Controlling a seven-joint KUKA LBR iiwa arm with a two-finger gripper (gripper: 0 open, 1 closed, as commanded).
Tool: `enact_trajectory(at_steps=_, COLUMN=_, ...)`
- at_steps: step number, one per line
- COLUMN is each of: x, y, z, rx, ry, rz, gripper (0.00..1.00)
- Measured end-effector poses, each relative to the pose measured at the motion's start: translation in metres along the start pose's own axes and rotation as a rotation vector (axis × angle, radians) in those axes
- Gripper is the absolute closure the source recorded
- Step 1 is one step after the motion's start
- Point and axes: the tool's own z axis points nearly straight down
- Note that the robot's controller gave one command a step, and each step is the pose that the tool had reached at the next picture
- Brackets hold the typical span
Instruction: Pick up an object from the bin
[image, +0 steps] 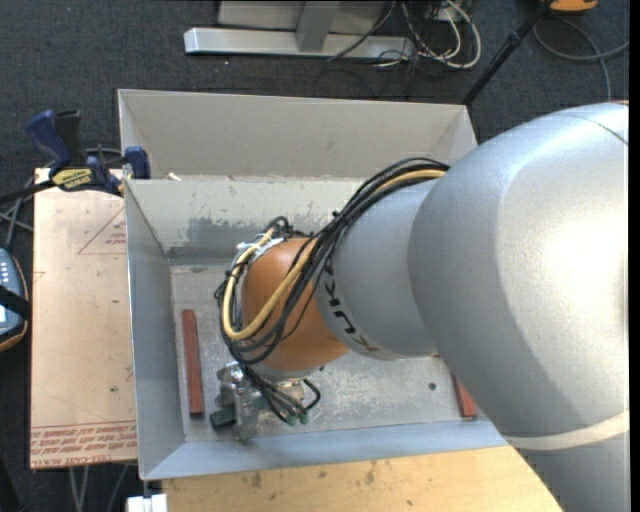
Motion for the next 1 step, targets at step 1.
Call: enact_trajectory(at_steps=1, x=-0.0473, y=0.0059, z=-0.2021, rx=0.0, ry=-0.008, rz=-0.052, gripper=1.0)
